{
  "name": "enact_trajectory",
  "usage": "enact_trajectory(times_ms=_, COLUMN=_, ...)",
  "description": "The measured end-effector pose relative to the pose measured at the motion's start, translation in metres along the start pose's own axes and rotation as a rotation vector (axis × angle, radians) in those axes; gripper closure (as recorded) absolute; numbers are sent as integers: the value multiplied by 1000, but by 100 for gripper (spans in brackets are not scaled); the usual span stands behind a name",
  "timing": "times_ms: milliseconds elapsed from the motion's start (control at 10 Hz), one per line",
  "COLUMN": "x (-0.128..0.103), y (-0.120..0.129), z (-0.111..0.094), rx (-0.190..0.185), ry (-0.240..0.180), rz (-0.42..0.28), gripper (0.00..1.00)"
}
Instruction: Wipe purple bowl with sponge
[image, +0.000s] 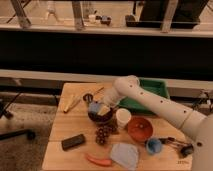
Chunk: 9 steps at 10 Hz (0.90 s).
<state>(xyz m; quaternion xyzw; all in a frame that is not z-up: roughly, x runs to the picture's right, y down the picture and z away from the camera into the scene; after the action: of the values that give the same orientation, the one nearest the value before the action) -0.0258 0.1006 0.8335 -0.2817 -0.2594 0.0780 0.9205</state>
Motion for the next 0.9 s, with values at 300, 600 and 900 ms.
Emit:
enact_trajectory(times_ms=300, x=1, y=6, z=5, rx=-5, ry=20, rz=-17, gripper=98)
enact_trajectory(times_ms=600, x=11, y=12, z=8, rx=-6, ry=46, rz=-26, gripper=98)
enact_trajectory(times_ms=900, x=20, y=20, z=15, rx=-17, ry=69, rz=-36, gripper=98)
